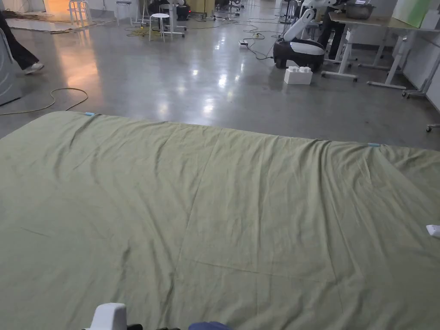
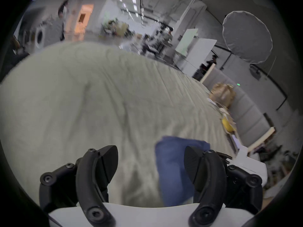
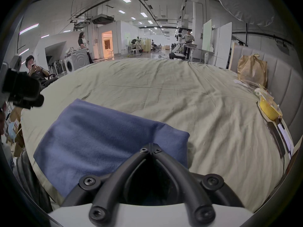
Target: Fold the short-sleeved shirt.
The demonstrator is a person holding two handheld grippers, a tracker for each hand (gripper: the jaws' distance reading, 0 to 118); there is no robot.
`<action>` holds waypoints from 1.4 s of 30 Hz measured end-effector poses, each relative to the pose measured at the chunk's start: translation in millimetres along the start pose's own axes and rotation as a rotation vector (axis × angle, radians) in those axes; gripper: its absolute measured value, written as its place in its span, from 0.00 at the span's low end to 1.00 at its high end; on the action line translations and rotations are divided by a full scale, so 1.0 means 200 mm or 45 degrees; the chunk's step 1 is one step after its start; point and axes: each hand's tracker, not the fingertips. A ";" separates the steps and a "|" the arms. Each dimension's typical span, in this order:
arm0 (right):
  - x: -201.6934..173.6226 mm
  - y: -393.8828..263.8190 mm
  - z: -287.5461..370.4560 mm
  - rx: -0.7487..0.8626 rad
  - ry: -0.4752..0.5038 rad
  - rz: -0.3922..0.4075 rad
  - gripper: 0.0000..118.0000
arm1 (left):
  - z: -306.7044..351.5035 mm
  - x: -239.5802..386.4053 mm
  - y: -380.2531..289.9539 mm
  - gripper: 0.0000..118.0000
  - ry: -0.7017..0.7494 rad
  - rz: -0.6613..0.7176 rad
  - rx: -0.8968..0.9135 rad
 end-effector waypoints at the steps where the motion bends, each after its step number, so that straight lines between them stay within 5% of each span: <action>1: 0.01 0.00 0.00 0.001 0.005 -0.016 0.00 | -0.02 -0.02 0.00 0.73 -0.050 0.021 -0.023; 16: 0.04 -0.02 0.01 0.022 0.031 -0.013 0.00 | -0.51 -0.32 -0.09 0.75 -0.602 0.657 -0.413; 21: 0.04 -0.02 0.01 0.021 0.030 -0.016 0.00 | -0.57 -0.23 -0.09 0.64 -0.582 0.551 -0.421; 23: 0.04 -0.03 0.01 0.019 0.028 -0.023 0.00 | -0.58 -0.19 -0.09 0.40 -0.521 0.489 -0.420; 27: 0.05 -0.03 0.00 0.022 0.029 -0.022 0.00 | -0.57 -0.24 -0.12 0.25 -0.532 0.597 -0.421; 42: 0.09 0.24 0.12 0.197 -0.039 0.015 0.00 | -0.19 -0.27 0.04 0.21 -0.508 0.454 -0.279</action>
